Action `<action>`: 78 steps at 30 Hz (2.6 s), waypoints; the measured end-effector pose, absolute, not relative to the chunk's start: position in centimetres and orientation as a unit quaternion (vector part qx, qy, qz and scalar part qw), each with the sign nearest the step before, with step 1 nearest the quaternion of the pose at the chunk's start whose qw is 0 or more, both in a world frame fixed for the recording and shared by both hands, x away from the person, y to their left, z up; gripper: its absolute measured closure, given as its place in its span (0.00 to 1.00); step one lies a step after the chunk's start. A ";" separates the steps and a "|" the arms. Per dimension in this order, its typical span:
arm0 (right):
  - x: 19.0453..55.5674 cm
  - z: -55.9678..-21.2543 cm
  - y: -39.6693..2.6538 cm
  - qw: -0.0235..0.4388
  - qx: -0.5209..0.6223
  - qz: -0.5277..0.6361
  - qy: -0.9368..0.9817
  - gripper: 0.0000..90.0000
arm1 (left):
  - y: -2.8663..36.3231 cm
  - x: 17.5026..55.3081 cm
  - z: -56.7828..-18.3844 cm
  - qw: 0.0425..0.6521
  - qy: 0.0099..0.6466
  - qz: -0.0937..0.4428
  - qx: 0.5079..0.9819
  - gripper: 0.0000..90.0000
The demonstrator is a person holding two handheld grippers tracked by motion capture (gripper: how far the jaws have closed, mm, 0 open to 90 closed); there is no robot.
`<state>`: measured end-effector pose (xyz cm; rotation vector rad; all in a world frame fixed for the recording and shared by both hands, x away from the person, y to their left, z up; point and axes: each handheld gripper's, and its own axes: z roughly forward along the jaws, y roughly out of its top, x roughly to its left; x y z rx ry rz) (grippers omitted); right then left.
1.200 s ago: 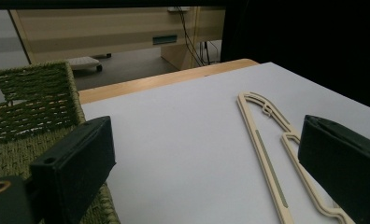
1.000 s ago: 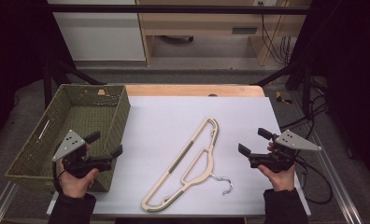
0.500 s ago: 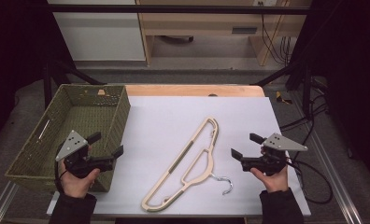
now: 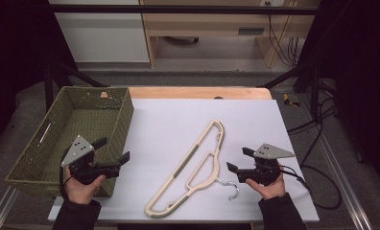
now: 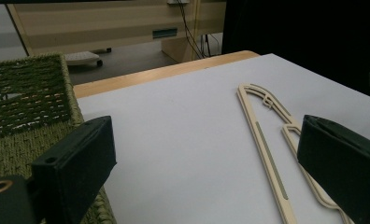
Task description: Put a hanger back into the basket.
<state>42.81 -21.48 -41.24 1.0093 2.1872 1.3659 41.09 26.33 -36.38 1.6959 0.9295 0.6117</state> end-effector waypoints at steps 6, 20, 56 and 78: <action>42.7 -42.4 -20.6 0.169 0.346 0.461 0.799 0.32 | 25.8 40.9 -36.5 0.523 0.382 0.255 0.717 0.05; 42.5 -45.5 -18.5 0.126 0.319 0.404 0.848 0.59 | 23.7 40.7 -37.3 0.515 0.365 0.238 0.738 0.05; 43.6 -47.3 -18.5 0.066 0.312 0.379 0.869 0.98 | 17.0 40.2 -40.6 0.472 0.318 0.185 0.802 0.05; 43.7 -45.0 -18.9 0.076 0.301 0.393 0.866 0.99 | 11.9 39.9 -40.8 0.450 0.284 0.153 0.833 0.13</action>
